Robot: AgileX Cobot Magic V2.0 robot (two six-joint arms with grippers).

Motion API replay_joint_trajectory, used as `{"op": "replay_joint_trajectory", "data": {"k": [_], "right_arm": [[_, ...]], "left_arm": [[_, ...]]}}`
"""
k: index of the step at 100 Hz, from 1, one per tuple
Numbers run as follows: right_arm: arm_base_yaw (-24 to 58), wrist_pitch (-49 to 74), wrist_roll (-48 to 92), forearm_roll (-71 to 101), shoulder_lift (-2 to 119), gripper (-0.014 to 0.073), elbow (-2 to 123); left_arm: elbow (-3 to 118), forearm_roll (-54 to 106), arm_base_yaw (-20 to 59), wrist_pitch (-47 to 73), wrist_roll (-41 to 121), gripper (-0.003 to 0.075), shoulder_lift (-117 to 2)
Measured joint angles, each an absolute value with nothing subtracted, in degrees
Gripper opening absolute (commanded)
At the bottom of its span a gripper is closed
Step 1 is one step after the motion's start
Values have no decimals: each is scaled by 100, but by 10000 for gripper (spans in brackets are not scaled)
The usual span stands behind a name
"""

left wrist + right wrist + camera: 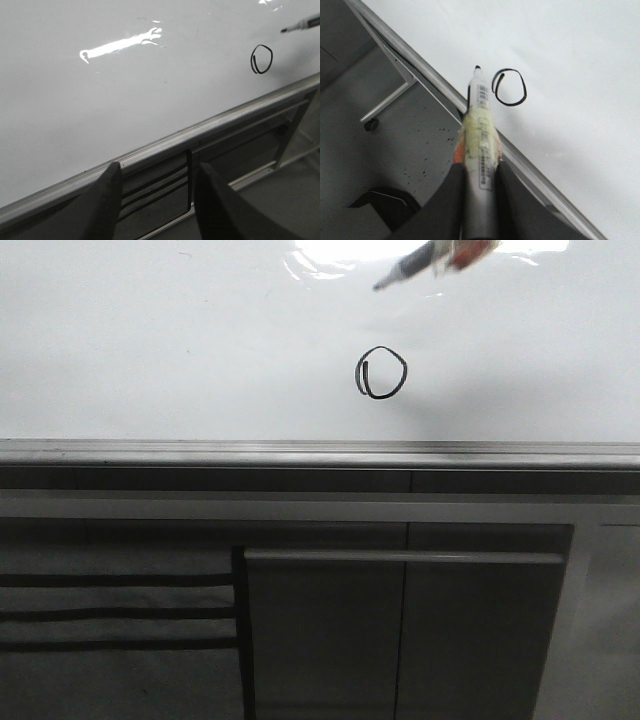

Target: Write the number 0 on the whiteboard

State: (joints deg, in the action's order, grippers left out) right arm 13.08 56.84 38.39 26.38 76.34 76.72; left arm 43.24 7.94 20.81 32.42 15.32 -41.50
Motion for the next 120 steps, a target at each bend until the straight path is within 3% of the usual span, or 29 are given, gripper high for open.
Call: {"op": "replay_joint_trajectory", "data": {"k": [18,35,68,120], "right_arm": [[1308,5872,5733,3205,6569,26,6798],[1416,6525,7554,3794,6290,26,6202],[1467,6930,7857,4576,6290,26,6148],[1467,6930,8049,4591,6290,26,6148]], "left_arm": [[4339,1211,2591,3630,2389,316,-4318],[4699,1420,3393,4128,3170,316,-4921],[5522,1458,4948,4264,3775,316,-6176],[6366,1472,5175,4258,3820,316,-7311]]}}
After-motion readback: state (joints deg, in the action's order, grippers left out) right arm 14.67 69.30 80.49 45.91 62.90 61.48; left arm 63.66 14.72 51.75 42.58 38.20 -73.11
